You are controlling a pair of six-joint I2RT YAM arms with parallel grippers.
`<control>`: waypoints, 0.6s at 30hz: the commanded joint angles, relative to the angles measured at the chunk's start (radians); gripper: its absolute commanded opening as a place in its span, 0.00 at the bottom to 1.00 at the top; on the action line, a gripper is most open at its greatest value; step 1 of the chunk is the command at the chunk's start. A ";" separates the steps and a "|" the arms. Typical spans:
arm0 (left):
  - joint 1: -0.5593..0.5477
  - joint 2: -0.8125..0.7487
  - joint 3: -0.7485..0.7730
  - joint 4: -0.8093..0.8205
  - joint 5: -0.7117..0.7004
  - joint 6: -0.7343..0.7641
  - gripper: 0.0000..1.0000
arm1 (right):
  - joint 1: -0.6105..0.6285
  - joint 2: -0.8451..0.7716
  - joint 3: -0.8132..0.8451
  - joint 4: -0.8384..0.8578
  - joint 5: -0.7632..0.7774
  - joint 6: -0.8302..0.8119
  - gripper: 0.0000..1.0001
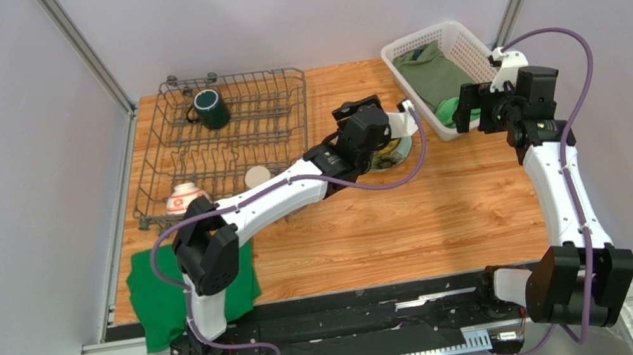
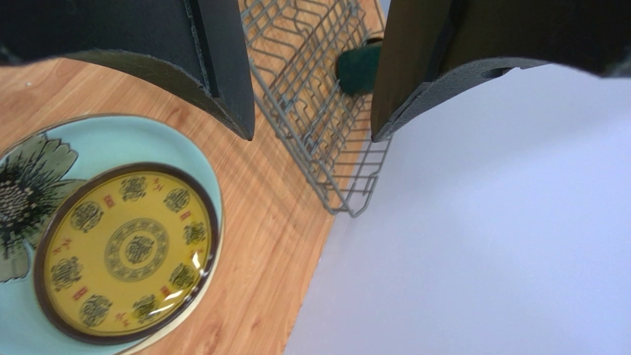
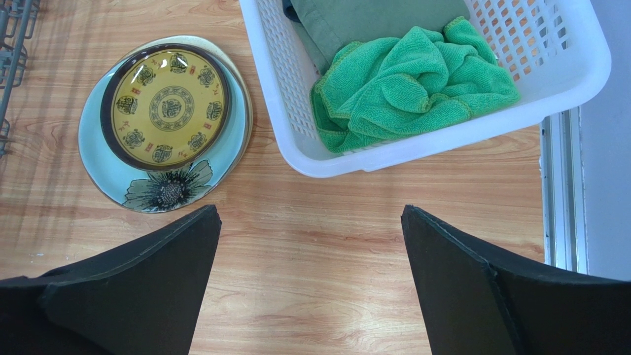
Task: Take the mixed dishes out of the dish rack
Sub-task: Place the plate at the center of the board.
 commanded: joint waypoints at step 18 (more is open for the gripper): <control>0.430 -0.577 -0.178 -0.521 0.282 -0.338 0.94 | -0.002 0.008 0.037 0.005 -0.063 0.016 0.99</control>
